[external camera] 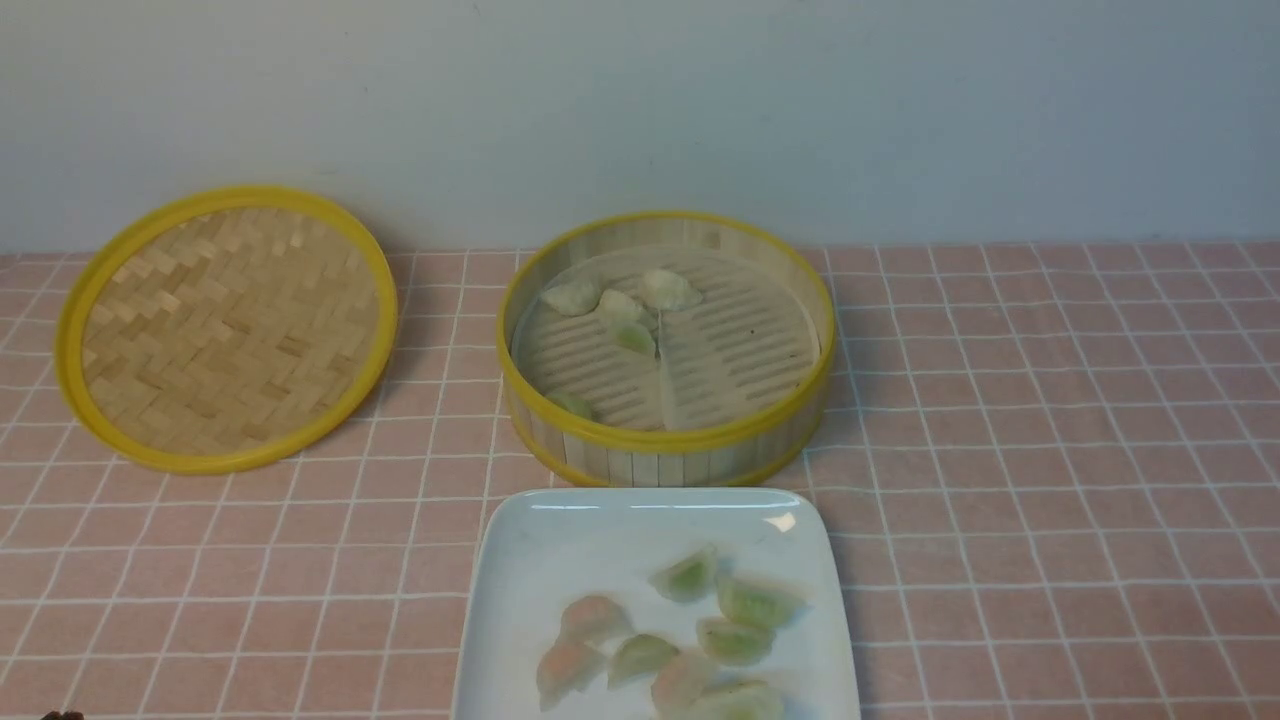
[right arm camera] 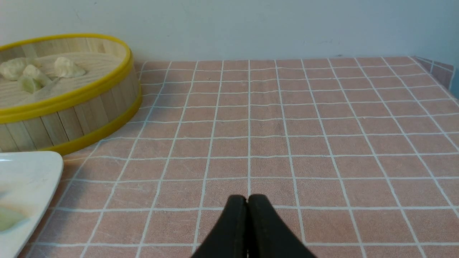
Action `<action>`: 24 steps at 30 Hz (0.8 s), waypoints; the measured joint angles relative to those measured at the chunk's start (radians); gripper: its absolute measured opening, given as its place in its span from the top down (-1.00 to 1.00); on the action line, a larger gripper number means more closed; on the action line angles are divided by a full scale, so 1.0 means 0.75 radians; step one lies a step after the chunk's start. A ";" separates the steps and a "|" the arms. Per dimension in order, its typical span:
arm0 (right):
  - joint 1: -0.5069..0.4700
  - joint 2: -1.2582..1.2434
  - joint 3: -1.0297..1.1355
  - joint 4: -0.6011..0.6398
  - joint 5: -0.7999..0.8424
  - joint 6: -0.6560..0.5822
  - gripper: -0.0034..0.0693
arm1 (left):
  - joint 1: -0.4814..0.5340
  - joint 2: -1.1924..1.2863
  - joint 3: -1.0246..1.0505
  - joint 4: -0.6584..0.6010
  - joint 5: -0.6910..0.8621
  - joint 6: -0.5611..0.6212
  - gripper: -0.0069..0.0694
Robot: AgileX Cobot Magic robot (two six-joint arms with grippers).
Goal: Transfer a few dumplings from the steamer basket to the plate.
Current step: Use the left arm to grab a dumpling from the steamer
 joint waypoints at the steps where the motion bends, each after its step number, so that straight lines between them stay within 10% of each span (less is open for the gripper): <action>1: 0.000 0.000 0.000 0.000 0.000 0.000 0.95 | 0.000 0.000 0.000 -0.003 -0.004 -0.001 0.83; 14: 0.000 0.000 0.000 0.000 0.000 -0.001 0.95 | 0.000 0.002 -0.050 -0.677 -0.906 -0.278 0.83; 24: 0.000 0.000 0.000 0.000 0.000 -0.001 0.95 | 0.000 0.677 -0.930 -0.372 0.054 -0.242 0.83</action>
